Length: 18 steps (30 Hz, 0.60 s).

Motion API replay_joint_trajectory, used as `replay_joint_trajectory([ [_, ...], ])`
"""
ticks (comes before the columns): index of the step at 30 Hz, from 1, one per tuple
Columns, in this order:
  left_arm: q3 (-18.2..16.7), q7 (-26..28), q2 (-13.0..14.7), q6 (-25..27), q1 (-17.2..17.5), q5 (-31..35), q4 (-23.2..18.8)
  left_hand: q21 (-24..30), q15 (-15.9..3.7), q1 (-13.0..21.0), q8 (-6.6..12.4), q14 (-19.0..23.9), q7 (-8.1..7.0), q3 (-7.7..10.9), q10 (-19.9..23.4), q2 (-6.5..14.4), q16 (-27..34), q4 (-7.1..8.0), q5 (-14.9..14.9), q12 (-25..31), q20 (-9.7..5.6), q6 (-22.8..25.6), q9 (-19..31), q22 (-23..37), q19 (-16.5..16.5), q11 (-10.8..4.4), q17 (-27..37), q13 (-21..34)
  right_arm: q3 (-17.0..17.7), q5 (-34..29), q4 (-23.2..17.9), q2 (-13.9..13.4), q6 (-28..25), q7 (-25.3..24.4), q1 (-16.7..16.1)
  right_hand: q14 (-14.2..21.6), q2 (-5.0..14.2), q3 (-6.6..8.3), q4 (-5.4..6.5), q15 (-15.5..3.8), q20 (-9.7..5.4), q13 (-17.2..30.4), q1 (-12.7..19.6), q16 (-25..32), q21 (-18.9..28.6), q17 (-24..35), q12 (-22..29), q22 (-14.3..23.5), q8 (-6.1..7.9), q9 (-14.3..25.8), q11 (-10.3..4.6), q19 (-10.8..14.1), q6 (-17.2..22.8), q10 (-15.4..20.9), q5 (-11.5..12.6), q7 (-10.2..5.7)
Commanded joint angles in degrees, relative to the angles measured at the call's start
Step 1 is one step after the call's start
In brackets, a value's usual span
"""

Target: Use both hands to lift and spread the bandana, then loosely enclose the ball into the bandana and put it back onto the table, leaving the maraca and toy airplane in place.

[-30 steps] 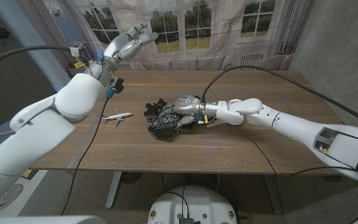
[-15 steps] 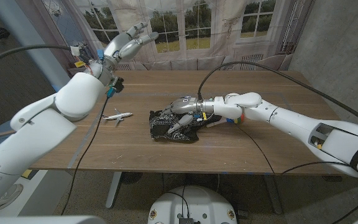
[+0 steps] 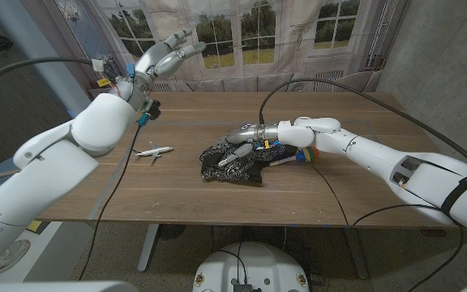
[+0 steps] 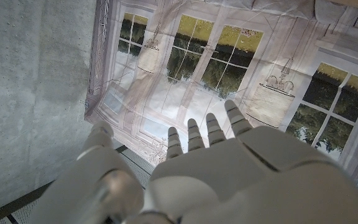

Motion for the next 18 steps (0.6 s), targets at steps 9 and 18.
replay_joint_trajectory([
  [9,-1.6,-0.8,-0.3,-1.2,1.2,-0.5,0.7,-0.2,0.09,0.6,0.17,-0.2,-0.05,0.2,-0.2,0.2,0.2,-0.66,0.3,0.2,0.38,-0.2,0.1,0.1,-0.3,0.13,0.2,-0.1,4.8,37.7,19.0,10.0,-1.5,28.4,2.3,-5.4,2.08,-1.17,-2.19,1.94,3.43,0.1,-0.1,-0.3,-3.7,-1.0,-1.8,0.2,-1.79,-0.1,0.39,-4.0,-6.0,-4.9,2.3,0.11],
  [18,-0.9,-1.1,0.0,-1.4,0.2,-0.5,1.3,-0.2,0.12,0.6,0.16,-0.2,-0.1,0.23,-0.3,0.3,0.3,-0.76,0.3,0.2,0.38,-0.3,0.1,0.1,-0.3,-0.01,0.2,-0.1,7.5,41.8,22.4,11.7,-0.4,29.5,3.2,-7.6,2.33,-0.57,-4.19,2.44,3.51,-0.2,3.4,-0.4,-5.4,-1.8,-2.1,0.2,-1.67,-0.2,0.29,-5.7,-8.2,-6.7,2.7,-0.12],
])
